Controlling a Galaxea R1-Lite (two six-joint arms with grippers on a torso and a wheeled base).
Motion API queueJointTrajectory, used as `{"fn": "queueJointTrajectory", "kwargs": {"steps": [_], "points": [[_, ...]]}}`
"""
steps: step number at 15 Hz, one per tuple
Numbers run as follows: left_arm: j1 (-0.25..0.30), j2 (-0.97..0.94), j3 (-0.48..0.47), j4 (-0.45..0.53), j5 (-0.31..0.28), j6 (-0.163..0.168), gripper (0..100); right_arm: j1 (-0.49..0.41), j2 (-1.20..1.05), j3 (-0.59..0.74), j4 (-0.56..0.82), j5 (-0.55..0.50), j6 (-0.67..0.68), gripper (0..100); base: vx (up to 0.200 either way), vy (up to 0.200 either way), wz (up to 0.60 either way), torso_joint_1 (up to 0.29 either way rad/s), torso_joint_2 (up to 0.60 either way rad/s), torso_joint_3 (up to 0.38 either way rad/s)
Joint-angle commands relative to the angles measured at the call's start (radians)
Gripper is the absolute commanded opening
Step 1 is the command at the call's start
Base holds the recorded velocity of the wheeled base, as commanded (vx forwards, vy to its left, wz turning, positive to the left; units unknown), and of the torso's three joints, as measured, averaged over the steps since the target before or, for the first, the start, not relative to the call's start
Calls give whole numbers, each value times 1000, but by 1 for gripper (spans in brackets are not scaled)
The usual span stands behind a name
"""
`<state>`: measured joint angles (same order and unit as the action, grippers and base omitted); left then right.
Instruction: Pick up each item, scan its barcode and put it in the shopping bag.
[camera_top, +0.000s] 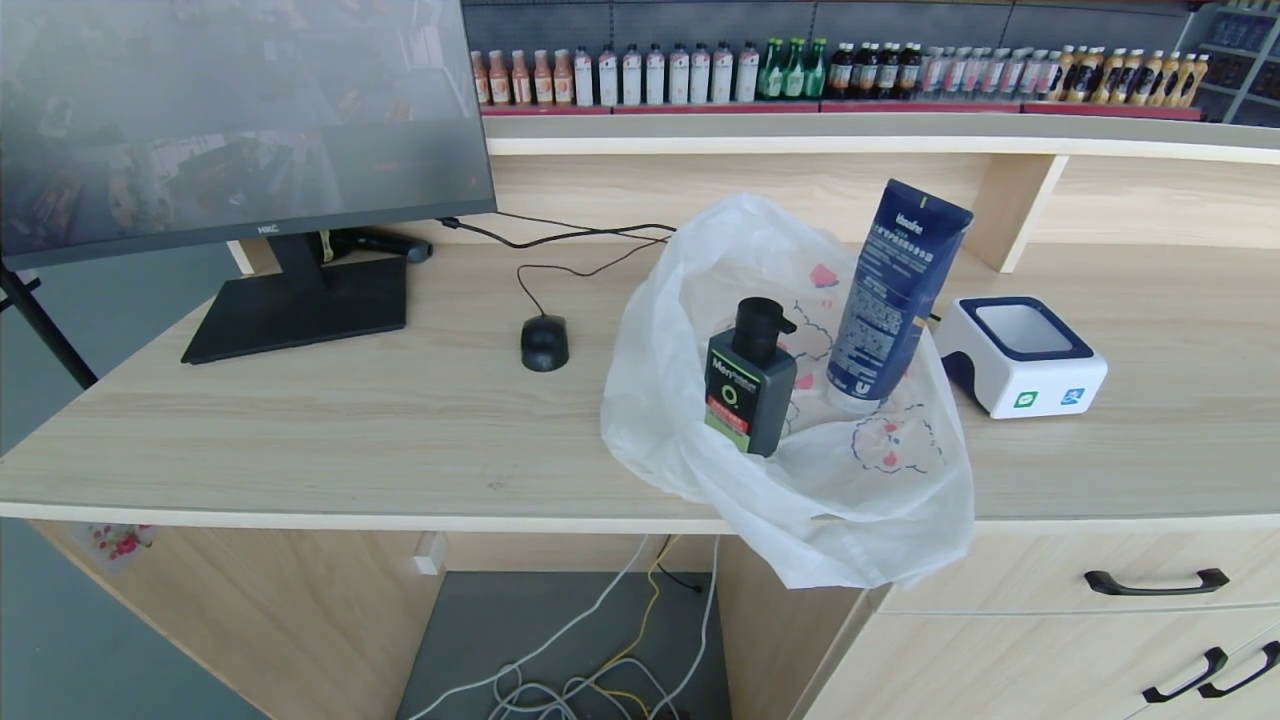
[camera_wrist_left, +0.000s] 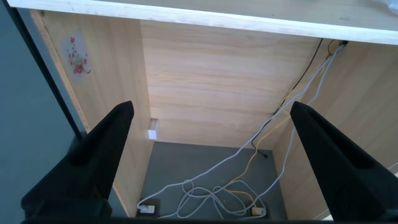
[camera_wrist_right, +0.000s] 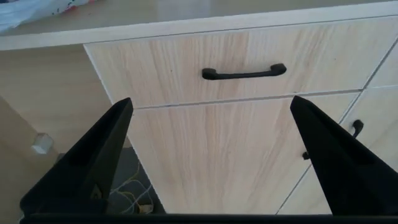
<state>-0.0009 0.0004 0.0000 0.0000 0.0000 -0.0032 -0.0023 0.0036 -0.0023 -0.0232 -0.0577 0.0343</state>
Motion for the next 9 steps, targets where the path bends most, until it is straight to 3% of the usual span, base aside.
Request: {"fn": "queueJointTrajectory", "kwargs": {"steps": [1, 9], "points": [[1, 0, 0, 0, 0, 0, 100, -1, -2, 2, 17, 52, -19, 100, 0, 0, 0, 0, 0, 0], [-1, 0, 0, 0, 0, 2, 100, -1, -4, 2, 19, 53, -20, 100, 0, 0, 0, 0, 0, 0]]}}
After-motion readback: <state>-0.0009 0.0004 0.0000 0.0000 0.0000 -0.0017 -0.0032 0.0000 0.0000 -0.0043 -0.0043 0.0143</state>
